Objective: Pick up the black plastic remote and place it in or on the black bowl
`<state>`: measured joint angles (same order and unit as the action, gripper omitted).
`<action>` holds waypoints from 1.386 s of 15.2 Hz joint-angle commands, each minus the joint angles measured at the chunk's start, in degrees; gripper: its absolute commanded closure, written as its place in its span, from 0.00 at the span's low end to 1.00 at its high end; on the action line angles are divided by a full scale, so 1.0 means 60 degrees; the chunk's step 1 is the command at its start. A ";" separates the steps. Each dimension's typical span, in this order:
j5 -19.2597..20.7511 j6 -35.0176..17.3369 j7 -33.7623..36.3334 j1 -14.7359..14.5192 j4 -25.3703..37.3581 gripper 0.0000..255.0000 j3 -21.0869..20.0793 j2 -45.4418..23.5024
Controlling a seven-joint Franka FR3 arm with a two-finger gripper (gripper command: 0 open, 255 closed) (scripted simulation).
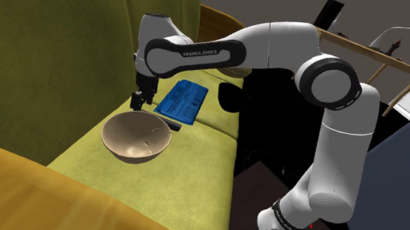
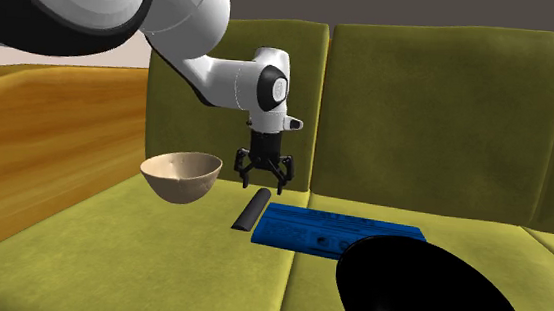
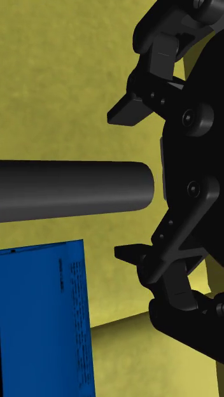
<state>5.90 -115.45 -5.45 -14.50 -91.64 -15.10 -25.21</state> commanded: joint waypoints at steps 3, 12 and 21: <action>0.0039 -0.0300 0.0037 -0.0018 -0.0193 0.00 0.0014 -0.0108; 0.0039 -0.0298 0.0037 -0.0018 -0.0190 1.00 0.0014 -0.0109; 0.0024 -0.0193 0.0030 -0.0015 -0.0130 1.00 0.0006 -0.0062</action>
<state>6.13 -116.91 -5.22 -14.60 -92.48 -15.01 -25.73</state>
